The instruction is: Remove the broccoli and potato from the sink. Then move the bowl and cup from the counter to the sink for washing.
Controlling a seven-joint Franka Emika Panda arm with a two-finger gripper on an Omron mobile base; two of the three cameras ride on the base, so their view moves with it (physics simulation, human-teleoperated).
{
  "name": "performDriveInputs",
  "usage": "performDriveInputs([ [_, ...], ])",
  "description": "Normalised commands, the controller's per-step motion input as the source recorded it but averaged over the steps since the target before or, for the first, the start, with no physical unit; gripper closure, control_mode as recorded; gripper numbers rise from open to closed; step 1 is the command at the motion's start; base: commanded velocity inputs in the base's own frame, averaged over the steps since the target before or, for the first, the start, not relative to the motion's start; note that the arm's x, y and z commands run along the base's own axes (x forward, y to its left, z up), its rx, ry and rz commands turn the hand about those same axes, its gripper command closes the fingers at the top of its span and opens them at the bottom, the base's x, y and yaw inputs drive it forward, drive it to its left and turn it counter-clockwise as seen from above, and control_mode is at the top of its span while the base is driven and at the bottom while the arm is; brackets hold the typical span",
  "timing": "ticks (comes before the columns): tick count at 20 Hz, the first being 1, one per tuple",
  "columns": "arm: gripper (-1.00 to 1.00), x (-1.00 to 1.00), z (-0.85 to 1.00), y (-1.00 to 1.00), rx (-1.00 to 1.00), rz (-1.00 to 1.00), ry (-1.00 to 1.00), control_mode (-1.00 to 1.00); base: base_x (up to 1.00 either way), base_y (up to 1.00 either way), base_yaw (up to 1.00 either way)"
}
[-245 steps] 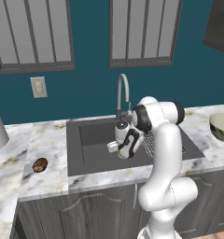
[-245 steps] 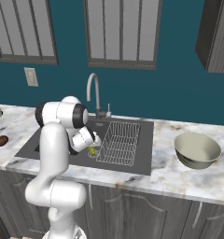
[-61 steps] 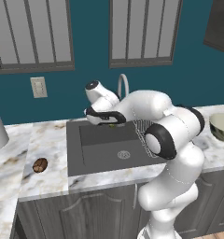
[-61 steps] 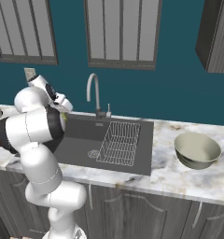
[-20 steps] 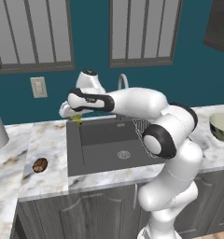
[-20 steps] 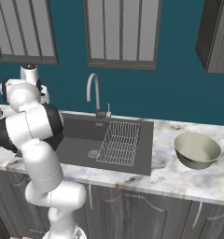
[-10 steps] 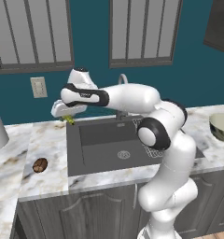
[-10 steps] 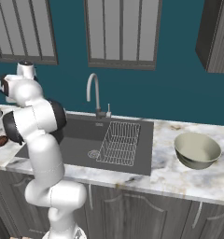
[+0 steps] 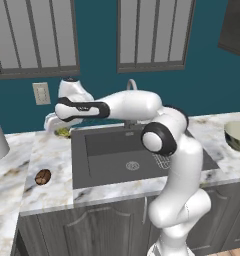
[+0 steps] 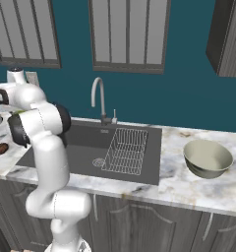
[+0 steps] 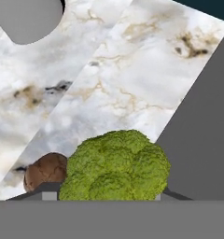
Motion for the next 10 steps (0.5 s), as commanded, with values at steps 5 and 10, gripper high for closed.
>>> performDriveInputs([
  [5,1.00,0.04,-0.19,0.34,-0.10,0.00,0.00,-1.00,0.00,0.00,0.00],
  [10,1.00,0.05,-0.20,0.30,-0.09,0.00,0.02,-1.00,0.00,0.00,0.00],
])
